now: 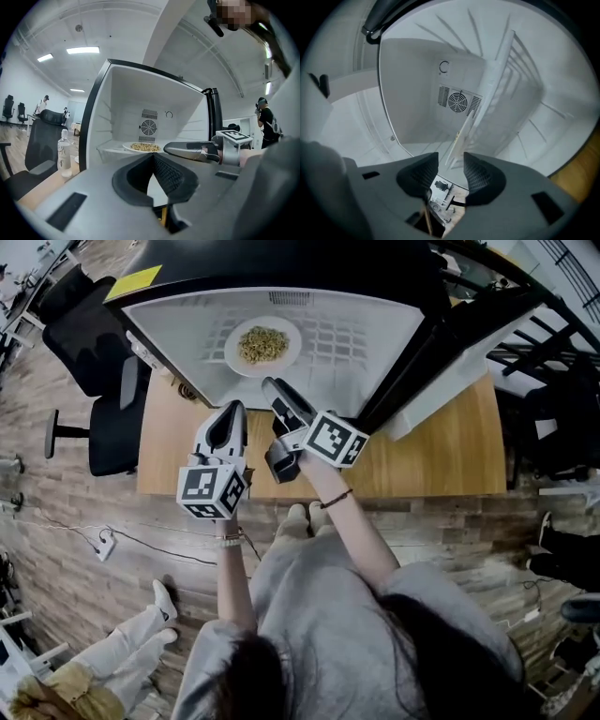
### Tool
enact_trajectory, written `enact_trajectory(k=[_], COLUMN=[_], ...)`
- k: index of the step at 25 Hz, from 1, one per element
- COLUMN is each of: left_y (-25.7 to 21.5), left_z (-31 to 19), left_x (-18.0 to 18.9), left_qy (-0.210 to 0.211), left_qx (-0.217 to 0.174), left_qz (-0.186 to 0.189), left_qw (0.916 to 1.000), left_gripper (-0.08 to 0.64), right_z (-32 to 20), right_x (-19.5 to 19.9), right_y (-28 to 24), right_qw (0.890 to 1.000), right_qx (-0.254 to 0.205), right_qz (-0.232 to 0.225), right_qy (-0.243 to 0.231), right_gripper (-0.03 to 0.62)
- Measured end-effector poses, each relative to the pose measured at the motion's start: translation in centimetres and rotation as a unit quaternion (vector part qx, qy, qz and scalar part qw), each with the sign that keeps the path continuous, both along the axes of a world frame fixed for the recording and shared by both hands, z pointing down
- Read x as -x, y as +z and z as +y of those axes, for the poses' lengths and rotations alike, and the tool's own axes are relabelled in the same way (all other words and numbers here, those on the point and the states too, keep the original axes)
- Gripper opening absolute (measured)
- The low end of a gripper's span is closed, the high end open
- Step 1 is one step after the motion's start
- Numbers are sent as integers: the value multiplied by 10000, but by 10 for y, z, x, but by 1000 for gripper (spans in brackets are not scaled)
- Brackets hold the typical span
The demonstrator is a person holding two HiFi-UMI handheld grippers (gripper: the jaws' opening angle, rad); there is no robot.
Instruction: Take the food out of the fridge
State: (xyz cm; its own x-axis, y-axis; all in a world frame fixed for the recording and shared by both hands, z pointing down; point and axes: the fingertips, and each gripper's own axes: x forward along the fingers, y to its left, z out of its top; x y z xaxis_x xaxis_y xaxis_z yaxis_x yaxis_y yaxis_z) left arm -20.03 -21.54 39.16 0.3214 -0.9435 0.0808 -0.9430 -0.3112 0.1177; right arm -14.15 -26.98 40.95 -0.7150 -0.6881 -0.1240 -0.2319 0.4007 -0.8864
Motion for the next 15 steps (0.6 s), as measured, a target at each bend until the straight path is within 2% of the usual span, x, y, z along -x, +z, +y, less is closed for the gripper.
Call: enact_trajectory(k=[5,15], left_y=[0,1], left_z=[-6,-13], left_x=[5,19], left_qy=[101,223], left_qx=[6,30], left_qz=[0,11], left_qw=[9999,9997], left_gripper=[8,8], right_z=[-12,-27], right_x=[1,5], right_y=[2,0], right_qw=[9952,9888], right_qx=[543,766], right_qz=[-761,-1134], right_qy=[297,592], right_gripper=[161,160])
